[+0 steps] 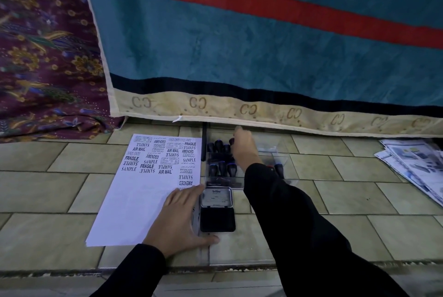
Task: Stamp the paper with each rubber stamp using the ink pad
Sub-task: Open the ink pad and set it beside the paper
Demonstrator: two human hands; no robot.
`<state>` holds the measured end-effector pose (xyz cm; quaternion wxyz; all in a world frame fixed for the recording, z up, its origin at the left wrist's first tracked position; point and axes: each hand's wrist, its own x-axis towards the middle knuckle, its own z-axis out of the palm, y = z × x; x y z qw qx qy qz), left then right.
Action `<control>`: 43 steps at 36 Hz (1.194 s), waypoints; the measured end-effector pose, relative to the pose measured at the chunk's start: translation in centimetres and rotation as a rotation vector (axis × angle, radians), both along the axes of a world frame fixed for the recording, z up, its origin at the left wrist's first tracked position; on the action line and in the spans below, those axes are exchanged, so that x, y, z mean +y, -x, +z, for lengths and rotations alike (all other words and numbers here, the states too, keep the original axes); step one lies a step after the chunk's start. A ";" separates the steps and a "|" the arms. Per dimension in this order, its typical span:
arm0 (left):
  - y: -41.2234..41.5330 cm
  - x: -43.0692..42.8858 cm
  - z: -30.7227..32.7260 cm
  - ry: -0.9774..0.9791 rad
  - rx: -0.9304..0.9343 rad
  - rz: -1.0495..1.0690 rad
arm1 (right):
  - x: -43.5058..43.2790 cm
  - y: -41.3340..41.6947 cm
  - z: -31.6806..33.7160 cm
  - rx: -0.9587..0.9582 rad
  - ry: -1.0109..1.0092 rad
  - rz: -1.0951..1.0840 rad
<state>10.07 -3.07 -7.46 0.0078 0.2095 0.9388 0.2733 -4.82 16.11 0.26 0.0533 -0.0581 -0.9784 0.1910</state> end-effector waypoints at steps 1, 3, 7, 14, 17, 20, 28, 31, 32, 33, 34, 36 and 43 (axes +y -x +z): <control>0.0 0.0 0.0 0.003 0.004 -0.002 | 0.1 0.0 0.1 0.017 0.040 -0.001; -0.1 0.1 0.1 0.002 0.014 0.000 | 0.3 0.0 0.4 0.072 0.155 -0.003; -0.2 0.1 0.1 -0.024 0.039 -0.004 | 0.4 -1.4 1.3 0.245 0.441 -0.025; 0.1 0.0 -0.4 -0.028 0.055 -0.001 | -1.1 -7.8 2.0 0.367 0.539 0.118; 0.2 -0.1 -0.3 -0.085 -0.009 0.015 | -1.8 -11.0 1.4 0.360 0.533 0.206; 0.5 -0.4 0.4 -0.290 -0.208 0.101 | -1.8 -13.5 0.4 0.299 0.544 0.223; 1.0 -1.5 1.5 -0.727 -0.511 0.107 | -0.9 -16.6 -1.9 0.217 0.500 0.276; 1.2 -1.8 1.7 -0.770 -0.518 0.121 | -0.6 -17.0 -2.2 0.222 0.423 0.334; 1.3 -1.9 1.8 -0.789 -0.512 0.133 | -0.5 -17.1 -2.3 0.218 0.408 0.347; 1.4 -2.0 1.9 -0.812 -0.505 0.149 | -0.5 -17.2 -2.3 0.215 0.396 0.360; 1.4 -2.1 1.9 -0.841 -0.497 0.163 | -0.5 -17.3 -2.4 0.215 0.384 0.373; 1.5 -2.2 1.9 -0.905 -0.483 0.186 | -0.4 -17.5 -2.6 0.220 0.369 0.402; 0.5 -1.8 1.6 -0.814 -0.282 0.248 | -0.5 -18.2 -3.0 0.231 0.381 0.422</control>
